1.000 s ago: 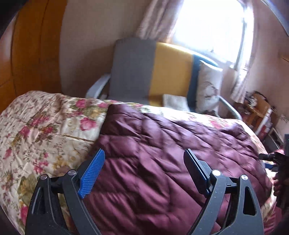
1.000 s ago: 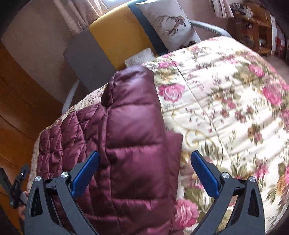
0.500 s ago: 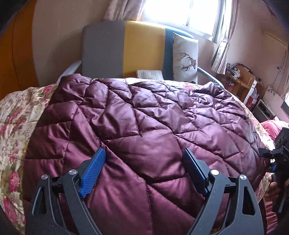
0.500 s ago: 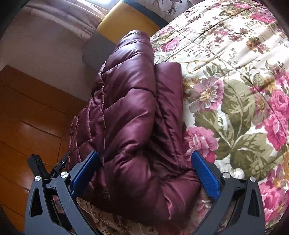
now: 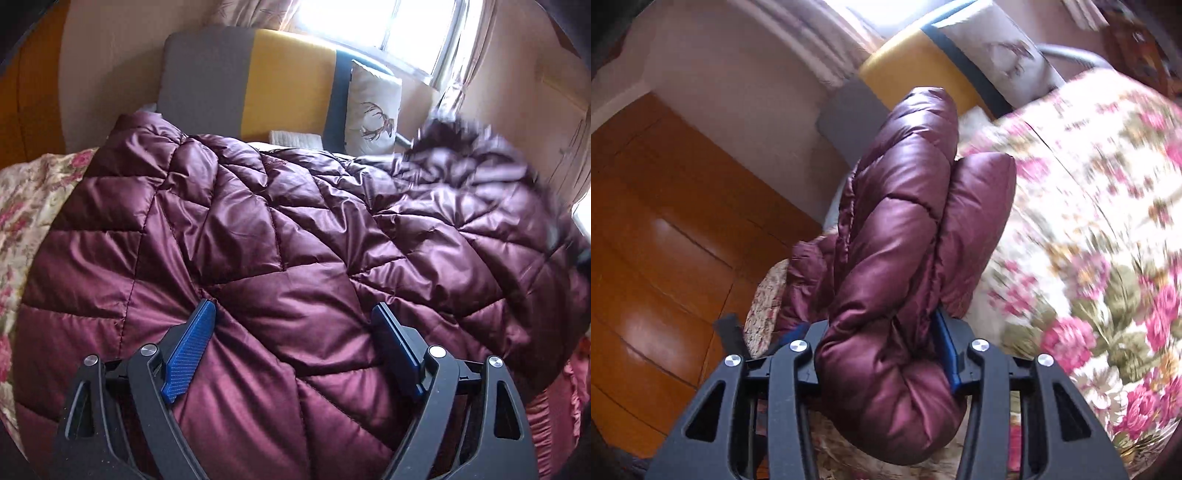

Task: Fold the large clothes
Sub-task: 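Grasp the jacket hem with the right gripper while the left gripper grasps the jacket, lifting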

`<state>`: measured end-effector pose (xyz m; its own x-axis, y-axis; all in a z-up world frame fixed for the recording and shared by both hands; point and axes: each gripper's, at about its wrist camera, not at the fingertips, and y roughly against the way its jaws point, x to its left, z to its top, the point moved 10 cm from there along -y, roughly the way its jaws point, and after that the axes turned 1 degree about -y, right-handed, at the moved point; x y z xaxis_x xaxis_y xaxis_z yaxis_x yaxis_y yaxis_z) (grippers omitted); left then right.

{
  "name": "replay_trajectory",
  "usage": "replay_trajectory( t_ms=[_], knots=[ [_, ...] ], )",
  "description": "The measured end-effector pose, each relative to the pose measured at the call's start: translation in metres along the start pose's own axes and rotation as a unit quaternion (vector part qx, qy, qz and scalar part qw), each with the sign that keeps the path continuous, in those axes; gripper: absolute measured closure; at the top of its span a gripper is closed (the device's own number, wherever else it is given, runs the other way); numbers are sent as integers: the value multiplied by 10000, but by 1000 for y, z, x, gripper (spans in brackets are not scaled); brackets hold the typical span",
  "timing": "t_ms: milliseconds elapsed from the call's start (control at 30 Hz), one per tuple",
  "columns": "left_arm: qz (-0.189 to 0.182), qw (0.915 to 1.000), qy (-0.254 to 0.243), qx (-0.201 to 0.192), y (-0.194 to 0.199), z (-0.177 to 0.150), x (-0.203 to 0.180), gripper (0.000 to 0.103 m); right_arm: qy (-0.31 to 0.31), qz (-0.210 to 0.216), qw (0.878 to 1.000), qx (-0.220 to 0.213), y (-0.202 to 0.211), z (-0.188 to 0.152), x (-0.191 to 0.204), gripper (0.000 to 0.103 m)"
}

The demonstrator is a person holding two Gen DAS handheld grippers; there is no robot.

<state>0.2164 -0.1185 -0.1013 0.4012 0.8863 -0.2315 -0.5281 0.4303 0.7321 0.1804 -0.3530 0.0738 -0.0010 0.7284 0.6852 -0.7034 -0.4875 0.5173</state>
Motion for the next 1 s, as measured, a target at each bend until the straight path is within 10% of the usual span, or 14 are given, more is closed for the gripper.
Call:
replay_trajectory(
  t_ms=[233, 600, 1000],
  knots=[
    [-396, 9984, 397, -82, -4, 1, -9, 21, 1706, -207, 9849, 207, -49, 7, 140, 65],
    [-1379, 9845, 1068, -180, 59, 1, 46, 40, 2763, -882, 9555, 528, -116, -26, 206, 68],
    [-1910, 9518, 1981, -1351, 189, 45, 198, 32, 5342, -1613, 8211, 1196, -249, -175, 249, 68]
  ],
)
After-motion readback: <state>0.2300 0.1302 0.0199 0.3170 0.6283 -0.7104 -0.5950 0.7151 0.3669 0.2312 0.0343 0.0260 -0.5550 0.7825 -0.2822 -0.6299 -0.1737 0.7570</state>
